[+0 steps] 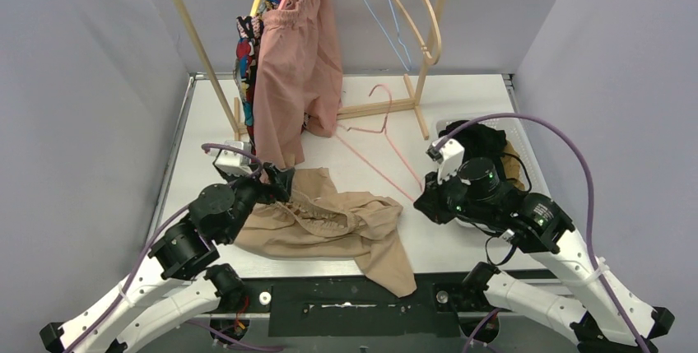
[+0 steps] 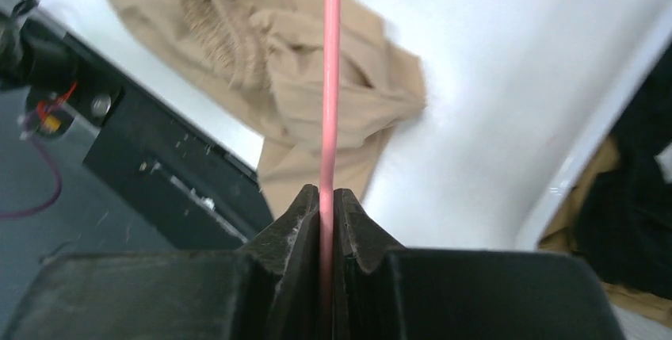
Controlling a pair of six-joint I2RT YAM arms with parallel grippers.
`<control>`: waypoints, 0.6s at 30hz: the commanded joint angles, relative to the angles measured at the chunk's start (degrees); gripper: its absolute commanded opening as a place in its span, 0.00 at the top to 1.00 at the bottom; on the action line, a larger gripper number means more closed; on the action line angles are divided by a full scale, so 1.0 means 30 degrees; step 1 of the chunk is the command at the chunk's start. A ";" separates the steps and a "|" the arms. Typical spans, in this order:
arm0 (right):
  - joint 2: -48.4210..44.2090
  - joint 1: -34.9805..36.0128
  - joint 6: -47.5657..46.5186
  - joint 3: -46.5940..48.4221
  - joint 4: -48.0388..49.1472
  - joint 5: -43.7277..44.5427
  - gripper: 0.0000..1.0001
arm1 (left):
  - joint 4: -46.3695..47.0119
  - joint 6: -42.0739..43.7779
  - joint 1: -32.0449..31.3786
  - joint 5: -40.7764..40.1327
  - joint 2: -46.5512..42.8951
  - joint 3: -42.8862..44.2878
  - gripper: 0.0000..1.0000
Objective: Remove the shorts from the hanger
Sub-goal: Remove the shorts from the hanger, then place the hanger on the clothes rod.
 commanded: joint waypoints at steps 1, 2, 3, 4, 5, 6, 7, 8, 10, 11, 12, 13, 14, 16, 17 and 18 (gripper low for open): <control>0.1027 -0.0075 0.0550 0.1731 0.1505 0.4466 1.00 | -0.1977 0.0055 -0.0010 -0.5241 -0.0488 -0.0696 0.18; 0.1522 -0.0054 0.0669 0.1941 0.1827 0.4924 1.00 | -0.2110 -0.0129 -0.0015 -0.5780 -0.0596 -0.0861 0.18; 0.2089 -0.0022 0.0775 0.2172 0.2127 0.5417 1.00 | -0.2211 -0.0365 -0.0001 -0.6191 -0.0764 -0.1065 0.18; 0.2622 0.0063 0.0902 0.2355 0.2513 0.5918 1.00 | -0.2256 -0.0567 0.0001 -0.6590 -0.0913 -0.1288 0.18; 0.3084 0.0220 0.0911 0.2506 0.2880 0.6340 1.00 | -0.2310 -0.0775 0.0015 -0.6911 -0.1107 -0.1532 0.18; 0.3563 0.0470 0.0919 0.2790 0.3171 0.7052 1.00 | -0.2360 -0.1054 0.0006 -0.7248 -0.1307 -0.1757 0.18; 0.3974 0.0824 0.1107 0.3010 0.3387 0.8089 1.00 | -0.2429 -0.1385 0.0016 -0.7598 -0.1545 -0.2176 0.18; 0.4370 0.1311 0.1268 0.3291 0.3531 0.9065 1.00 | -0.2584 -0.1752 0.0014 -0.7878 -0.1834 -0.2500 0.18; 0.5121 0.2451 0.1518 0.3862 0.3957 1.1145 1.00 | -0.2484 -0.2055 -0.0015 -0.8010 -0.2407 -0.2861 0.18; 0.5454 0.2943 0.1379 0.4078 0.4346 1.1794 1.00 | -0.2414 -0.2052 -0.0001 -0.8085 -0.2660 -0.2934 0.18; 0.5723 0.3235 0.1212 0.4263 0.4793 1.2143 1.00 | -0.2384 -0.2063 -0.0018 -0.8299 -0.2820 -0.2968 0.18; 0.5958 0.3316 0.1041 0.4425 0.5278 1.2241 1.00 | -0.2395 -0.2064 -0.0009 -0.8517 -0.2975 -0.2980 0.18; 0.6200 0.3326 0.0825 0.4614 0.5844 1.2147 1.00 | -0.2444 -0.2105 0.0004 -0.8654 -0.3053 -0.2978 0.18; 0.6922 0.3241 0.0327 0.5262 0.6664 1.2179 1.00 | -0.2431 -0.2194 -0.0004 -0.8747 -0.3135 -0.3016 0.18; 0.7342 0.3126 -0.0014 0.5777 0.6819 1.2070 1.00 | -0.2364 -0.2183 -0.0007 -0.8752 -0.3139 -0.3030 0.18; 0.7783 0.2895 -0.0306 0.6335 0.6849 1.1825 1.00 | -0.2353 -0.2182 -0.0022 -0.8683 -0.3103 -0.3064 0.18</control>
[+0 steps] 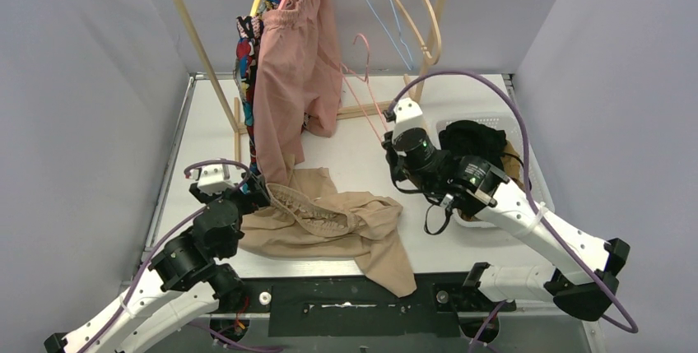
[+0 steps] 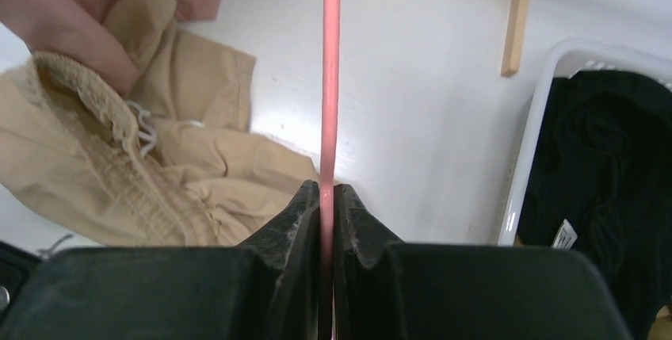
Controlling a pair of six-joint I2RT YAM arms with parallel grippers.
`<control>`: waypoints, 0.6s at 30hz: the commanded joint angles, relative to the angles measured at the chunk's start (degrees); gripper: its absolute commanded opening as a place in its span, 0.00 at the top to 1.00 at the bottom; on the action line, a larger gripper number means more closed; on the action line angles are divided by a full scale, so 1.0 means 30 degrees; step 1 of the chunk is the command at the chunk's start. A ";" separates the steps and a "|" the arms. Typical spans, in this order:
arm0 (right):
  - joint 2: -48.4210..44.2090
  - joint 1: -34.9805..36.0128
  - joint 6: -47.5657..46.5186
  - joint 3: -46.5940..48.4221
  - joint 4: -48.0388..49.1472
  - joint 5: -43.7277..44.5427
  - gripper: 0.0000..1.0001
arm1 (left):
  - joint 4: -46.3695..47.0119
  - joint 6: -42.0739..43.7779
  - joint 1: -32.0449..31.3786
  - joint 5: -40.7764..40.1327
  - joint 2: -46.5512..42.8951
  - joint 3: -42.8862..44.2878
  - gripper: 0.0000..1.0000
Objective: Remove the shorts from the hanger
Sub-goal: Place the hanger on the clothes rod.
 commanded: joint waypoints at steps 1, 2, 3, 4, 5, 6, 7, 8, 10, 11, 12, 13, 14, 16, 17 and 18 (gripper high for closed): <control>0.1312 -0.0804 -0.1287 0.2995 0.3065 0.1064 1.00 | 0.0541 -0.0407 -0.0002 -0.0703 -0.0067 0.0144 0.18; 0.1852 -0.1282 -0.1456 0.3694 0.2982 0.0391 1.00 | 0.0542 -0.0419 -0.0014 -0.0626 0.0030 0.0138 0.18; 0.2403 -0.1829 -0.1521 0.4569 0.2781 -0.0184 1.00 | 0.0542 -0.0446 -0.0008 -0.0562 0.0178 0.0199 0.18; 0.2948 -0.2264 -0.1548 0.5330 0.2606 -0.0630 1.00 | 0.0417 -0.0479 -0.0015 -0.0557 0.0321 0.0324 0.18; 0.3499 -0.2497 -0.1745 0.6132 0.2507 -0.0865 1.00 | 0.0167 -0.0659 0.0006 -0.0615 0.0504 0.0511 0.18; 0.4073 -0.2640 -0.2037 0.6855 0.2418 -0.1015 1.00 | -0.0109 -0.0875 -0.0010 -0.0714 0.0647 0.0663 0.18; 0.4621 -0.2687 -0.2297 0.7572 0.2271 -0.0990 1.00 | -0.0294 -0.0997 0.0000 -0.0774 0.0753 0.0763 0.18; 0.5184 -0.2682 -0.2417 0.8644 0.2062 -0.0950 1.00 | -0.0292 -0.1003 -0.0021 -0.0778 0.0829 0.0760 0.18; 0.6146 -0.2727 -0.2602 1.0004 0.1664 -0.0838 1.00 | -0.0050 -0.0765 0.0018 -0.0720 0.0912 0.0672 0.18; 0.6492 -0.2727 -0.2602 1.0474 0.1624 -0.0675 1.00 | 0.0028 -0.0691 0.0007 -0.0654 0.0966 0.0665 0.18; 0.6733 -0.2727 -0.2613 1.0778 0.1677 -0.0358 1.00 | 0.0067 -0.0630 0.0005 -0.0617 0.1009 0.0664 0.18; 0.6942 -0.2724 -0.2504 1.1032 0.1768 0.0085 1.00 | 0.0094 -0.0597 0.0009 -0.0564 0.1080 0.0657 0.18; 0.7097 -0.2727 -0.2443 1.1272 0.1963 0.0389 1.00 | 0.0127 -0.0556 0.0024 -0.0487 0.1141 0.0660 0.18; 0.7374 -0.2749 -0.2390 1.1830 0.2256 0.0689 1.00 | 0.0200 -0.0420 0.0010 -0.0388 0.1270 0.0596 0.18; 0.7502 -0.2756 -0.2422 1.2123 0.2416 0.0706 1.00 | 0.0279 -0.0336 0.0013 -0.0334 0.1344 0.0586 0.18; 0.7749 -0.2808 -0.2484 1.2493 0.2439 0.0904 1.00 | 0.0368 -0.0231 0.0020 -0.0269 0.1459 0.0577 0.18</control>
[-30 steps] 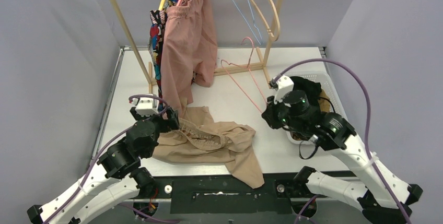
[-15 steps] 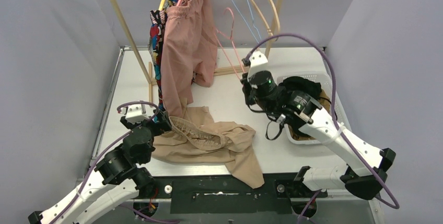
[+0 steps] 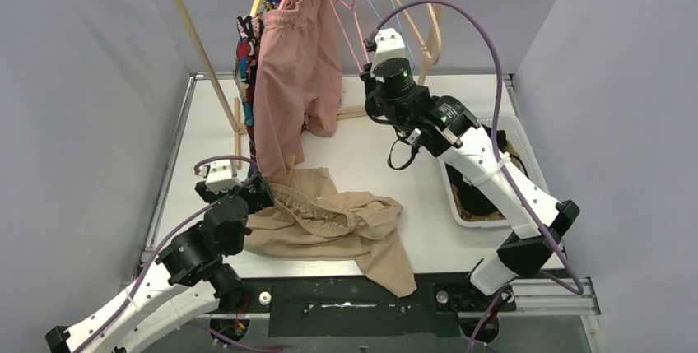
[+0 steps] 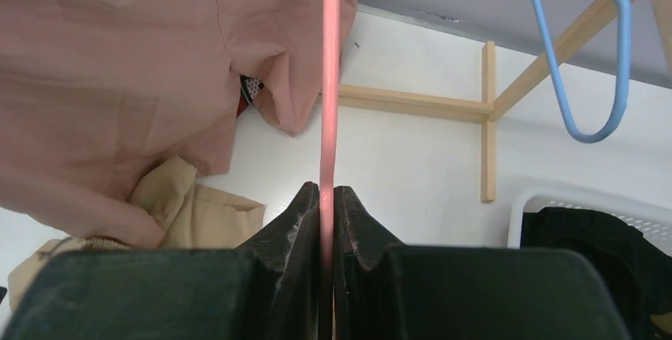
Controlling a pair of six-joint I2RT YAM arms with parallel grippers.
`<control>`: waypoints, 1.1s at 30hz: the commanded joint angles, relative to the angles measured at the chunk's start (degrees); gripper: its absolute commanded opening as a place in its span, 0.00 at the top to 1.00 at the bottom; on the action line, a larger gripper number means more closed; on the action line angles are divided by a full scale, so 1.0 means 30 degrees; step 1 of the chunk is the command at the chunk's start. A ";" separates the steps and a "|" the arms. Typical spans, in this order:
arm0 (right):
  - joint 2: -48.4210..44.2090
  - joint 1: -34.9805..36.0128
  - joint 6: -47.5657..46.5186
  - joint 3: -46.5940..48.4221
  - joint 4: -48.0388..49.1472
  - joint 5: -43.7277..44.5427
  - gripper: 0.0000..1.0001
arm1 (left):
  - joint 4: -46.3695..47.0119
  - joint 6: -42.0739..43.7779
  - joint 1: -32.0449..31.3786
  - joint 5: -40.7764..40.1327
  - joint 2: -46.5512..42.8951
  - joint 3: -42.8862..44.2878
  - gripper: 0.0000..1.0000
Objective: Remove the shorts from the hanger
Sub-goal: Place the hanger on the clothes rod.
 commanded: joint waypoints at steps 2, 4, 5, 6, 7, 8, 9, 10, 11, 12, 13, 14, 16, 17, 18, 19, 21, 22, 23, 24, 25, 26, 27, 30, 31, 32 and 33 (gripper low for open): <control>0.0625 -0.0137 -0.0552 0.3077 0.0845 0.1638 1.00 | 0.0791 0.0481 0.0050 0.0199 0.0458 0.0557 0.18; 0.1441 -0.0353 -0.0872 0.4723 0.0076 0.1603 1.00 | 0.0825 0.0494 0.0037 0.0287 0.0635 0.0580 0.18; 0.1827 -0.0470 -0.1048 0.5391 -0.0253 0.1455 1.00 | 0.0840 0.0494 0.0053 0.0322 0.0696 0.0587 0.18; 0.2226 -0.0646 -0.1154 0.6024 -0.0635 0.1279 1.00 | 0.0853 0.0494 0.0070 0.0334 0.0736 0.0585 0.18; 0.2682 -0.0804 -0.1201 0.6601 -0.0928 0.1140 1.00 | 0.0876 0.0520 0.0079 0.0369 0.0750 0.0570 0.18; 0.3014 -0.0996 -0.1243 0.7186 -0.1151 0.0965 1.00 | 0.0883 0.0530 0.0087 0.0384 0.0758 0.0572 0.18; 0.3298 -0.1210 -0.1237 0.7853 -0.1358 0.0705 1.00 | 0.0899 0.0539 0.0107 0.0401 0.0744 0.0572 0.18; 0.3567 -0.1449 -0.1215 0.8243 -0.1516 0.0438 1.00 | 0.0911 0.0551 0.0128 0.0439 0.0750 0.0561 0.18; 0.3792 -0.1750 -0.1106 0.8585 -0.1671 0.0028 1.00 | 0.0975 0.0593 0.0130 0.0451 0.0710 0.0519 0.18; 0.3981 -0.2077 -0.0957 0.8855 -0.1797 -0.0489 1.00 | 0.1035 0.0646 0.0149 0.0526 0.0702 0.0474 0.18; 0.4213 -0.2422 -0.0810 0.9167 -0.1977 -0.0923 1.00 | 0.1071 0.0685 0.0151 0.0550 0.0697 0.0446 0.18; 0.4469 -0.2663 -0.0722 0.9517 -0.2209 -0.1241 1.00 | 0.1102 0.0720 0.0173 0.0601 0.0696 0.0454 0.18; 0.4932 -0.3056 -0.0741 0.9982 -0.2625 -0.1938 1.00 | 0.1195 0.0785 0.0187 0.0697 0.0687 0.0412 0.18; 0.5123 -0.3156 -0.0790 1.0128 -0.2824 -0.2272 1.00 | 0.1230 0.0809 0.0185 0.0771 0.0717 0.0391 0.18; 0.5293 -0.3194 -0.0858 1.0175 -0.2985 -0.2475 1.00 | 0.1261 0.0852 0.0203 0.0775 0.0724 0.0372 0.18; 0.5483 -0.3202 -0.0959 1.0159 -0.3155 -0.2812 1.00 | 0.1264 0.0850 0.0231 0.0812 0.0751 0.0378 0.18; 0.5857 -0.3204 -0.1185 1.0250 -0.3701 -0.3394 1.00 | 0.1316 0.0871 0.0238 0.0882 0.0796 0.0355 0.18; 0.6048 -0.3204 -0.1215 1.0345 -0.4039 -0.3341 0.99 | 0.1359 0.0889 0.0296 0.0913 0.0789 0.0358 0.18; 0.6215 -0.3185 -0.1260 1.0408 -0.4276 -0.3297 0.99 | 0.1379 0.0902 0.0312 0.0939 0.0836 0.0325 0.18; 0.6320 -0.3223 -0.1294 1.0408 -0.4455 -0.3193 0.99 | 0.1407 0.0930 0.0347 0.1001 0.0867 0.0329 0.18; 0.6380 -0.3232 -0.1313 1.0379 -0.4566 -0.3026 0.99 | 0.1433 0.0933 0.0370 0.1031 0.0882 0.0322 0.18; 0.6399 -0.3255 -0.1301 1.0372 -0.4627 -0.2897 0.99 | 0.1432 0.0959 0.0402 0.1086 0.0917 0.0328 0.18; 0.6387 -0.3261 -0.1292 1.0334 -0.4646 -0.2872 0.99 | 0.1443 0.0962 0.0428 0.1125 0.0922 0.0311 0.18; 0.6135 -0.3263 -0.1261 0.9841 -0.4508 -0.2834 0.93 | 0.1484 0.0992 0.0514 0.1193 0.0951 0.0325 0.18; 0.5947 -0.3262 -0.1232 0.9458 -0.4393 -0.2787 0.88 | 0.1497 0.0992 0.0526 0.1205 0.0959 0.0332 0.18; 0.5719 -0.3262 -0.1163 0.8912 -0.4232 -0.2796 0.80 | 0.1499 0.0992 0.0546 0.1206 0.0960 0.0318 0.18; 0.5441 -0.3277 -0.1048 0.8482 -0.4032 -0.2834 0.74 | 0.1499 0.1018 0.0541 0.1247 0.0960 0.0328 0.18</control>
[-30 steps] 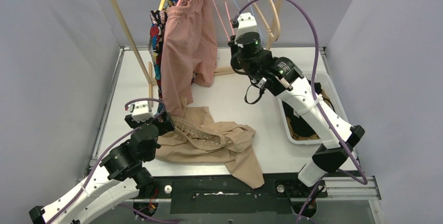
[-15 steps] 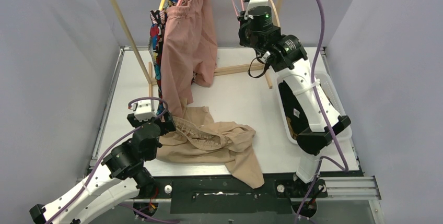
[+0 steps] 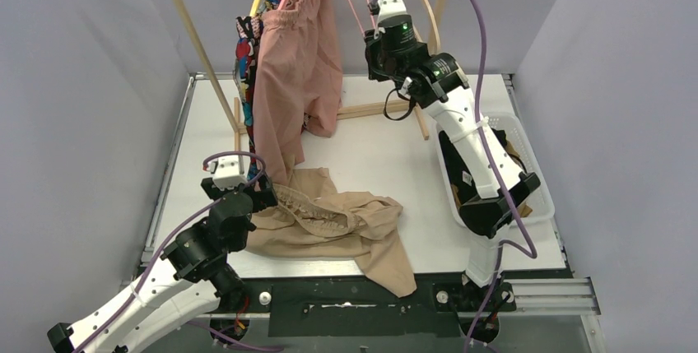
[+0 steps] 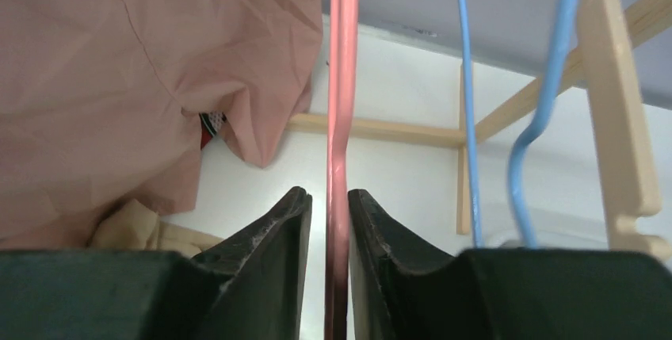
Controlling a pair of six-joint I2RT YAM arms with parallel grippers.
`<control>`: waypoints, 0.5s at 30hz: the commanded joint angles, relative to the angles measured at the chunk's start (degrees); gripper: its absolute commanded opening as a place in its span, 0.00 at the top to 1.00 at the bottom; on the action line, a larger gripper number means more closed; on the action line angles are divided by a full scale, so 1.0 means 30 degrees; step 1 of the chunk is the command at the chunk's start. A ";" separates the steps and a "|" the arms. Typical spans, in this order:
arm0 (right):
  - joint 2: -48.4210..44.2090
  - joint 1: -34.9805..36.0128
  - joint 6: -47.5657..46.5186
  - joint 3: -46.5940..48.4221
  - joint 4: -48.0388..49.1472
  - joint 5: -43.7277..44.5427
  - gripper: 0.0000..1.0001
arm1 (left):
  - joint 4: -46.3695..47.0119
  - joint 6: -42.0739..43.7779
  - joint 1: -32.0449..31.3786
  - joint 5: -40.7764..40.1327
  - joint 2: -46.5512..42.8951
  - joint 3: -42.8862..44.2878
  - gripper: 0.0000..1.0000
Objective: Remove the shorts from the hanger
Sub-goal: Place the hanger on the clothes rod.
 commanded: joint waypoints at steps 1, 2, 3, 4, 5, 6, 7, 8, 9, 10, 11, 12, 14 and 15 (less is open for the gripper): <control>-0.1444 0.0128 -0.0043 -0.1559 -0.0276 -0.0417 0.70 | 0.1011 0.0358 0.0133 0.0305 -0.0002 0.0314 0.18; -0.1942 0.0109 -0.0065 -0.2074 0.0050 -0.0776 0.67 | 0.1011 0.0352 0.0154 0.0308 -0.0011 0.0331 0.18; -0.2397 0.0114 -0.0060 -0.2713 0.0432 -0.1125 0.64 | 0.1004 0.0373 0.0164 0.0312 -0.0013 0.0322 0.18; -0.2929 0.0118 -0.0005 -0.3437 0.0930 -0.1465 0.60 | 0.1010 0.0379 0.0161 0.0324 -0.0016 0.0339 0.18; -0.3490 0.0140 0.0050 -0.4191 0.1461 -0.1834 0.55 | 0.1004 0.0380 0.0161 0.0351 -0.0024 0.0330 0.18; -0.4176 0.0147 0.0090 -0.5160 0.2066 -0.2136 0.51 | 0.1021 0.0395 0.0161 0.0383 -0.0028 0.0337 0.18; -0.4961 0.0199 0.0075 -0.6182 0.2844 -0.2412 0.46 | 0.1034 0.0397 0.0187 0.0391 -0.0022 0.0323 0.18; -0.5802 0.0279 0.0078 -0.7676 0.3659 -0.2651 0.41 | 0.1047 0.0408 0.0212 0.0418 -0.0010 0.0299 0.18; -0.6732 0.0361 0.0075 -0.9130 0.4647 -0.2886 0.37 | 0.1067 0.0446 0.0261 0.0433 0.0006 0.0302 0.18; -0.7602 0.0420 -0.0002 -1.0593 0.5599 -0.3128 0.32 | 0.1069 0.0440 0.0261 0.0456 0.0008 0.0300 0.18; -0.8509 0.0489 -0.0104 -1.2095 0.6648 -0.3473 0.29 | 0.1084 0.0454 0.0276 0.0488 0.0027 0.0307 0.18; -0.9344 0.0571 -0.0255 -1.3487 0.7599 -0.3780 0.27 | 0.1097 0.0481 0.0329 0.0529 0.0051 0.0319 0.18; -1.0844 0.0782 -0.0595 -1.5950 0.9122 -0.4292 0.25 | 0.1126 0.0497 0.0362 0.0556 0.0107 0.0321 0.18; -1.1467 0.0901 -0.0775 -1.7034 0.9721 -0.4520 0.24 | 0.1113 0.0498 0.0406 0.0596 0.0145 0.0313 0.18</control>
